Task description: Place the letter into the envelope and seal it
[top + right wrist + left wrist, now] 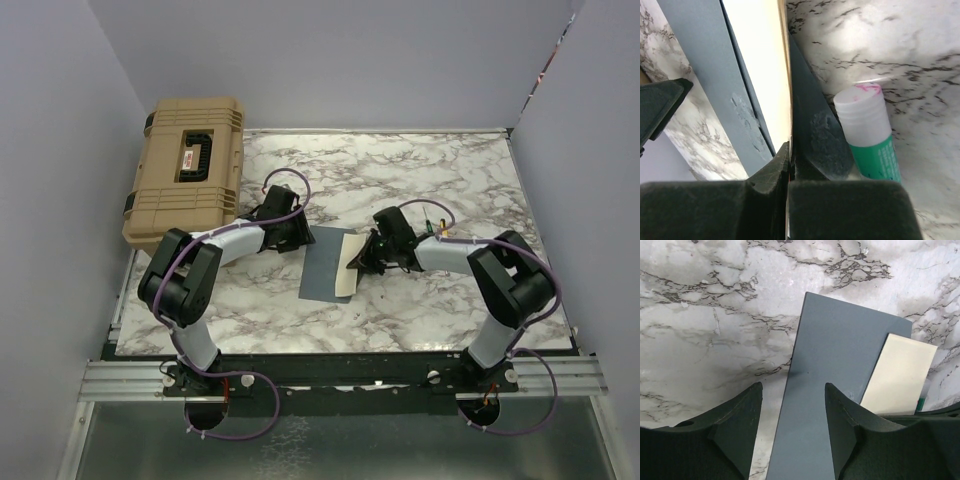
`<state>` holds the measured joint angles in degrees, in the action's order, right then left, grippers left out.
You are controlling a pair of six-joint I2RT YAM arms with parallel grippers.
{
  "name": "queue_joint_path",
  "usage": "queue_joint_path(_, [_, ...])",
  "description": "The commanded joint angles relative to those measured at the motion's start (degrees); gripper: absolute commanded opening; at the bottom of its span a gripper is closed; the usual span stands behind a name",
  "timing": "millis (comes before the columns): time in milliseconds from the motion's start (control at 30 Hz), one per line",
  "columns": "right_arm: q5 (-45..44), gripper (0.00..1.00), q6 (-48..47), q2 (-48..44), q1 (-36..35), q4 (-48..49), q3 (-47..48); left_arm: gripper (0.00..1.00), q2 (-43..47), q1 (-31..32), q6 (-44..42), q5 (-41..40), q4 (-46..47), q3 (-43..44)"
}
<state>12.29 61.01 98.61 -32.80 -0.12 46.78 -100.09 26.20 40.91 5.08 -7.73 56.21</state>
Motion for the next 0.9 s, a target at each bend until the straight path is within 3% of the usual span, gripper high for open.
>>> queue_joint_path(0, [3.19,0.01,-1.97,3.53,-0.6,-0.41,2.19,0.55,-3.29,-0.36,-0.94,2.39,-0.86,-1.23])
queue_joint_path(133, [5.61,0.01,-3.2,5.48,-0.6,1.55,3.74,0.54,-4.22,-0.37,-0.89,5.8,-0.35,-1.28])
queue_joint_path(367, [4.21,0.01,-4.53,7.03,-0.6,0.87,5.83,0.54,-3.41,-0.3,-0.58,5.07,0.15,-2.28])
queue_joint_path(600, [-1.23,0.01,-5.46,1.12,-0.56,0.23,3.99,0.54,-1.6,-0.36,-1.88,0.46,-0.76,-1.56])
queue_joint_path(867, [-4.82,0.01,-6.18,-1.51,-0.6,-8.97,7.31,0.54,-0.9,-0.35,-3.02,-2.91,-3.34,-0.24])
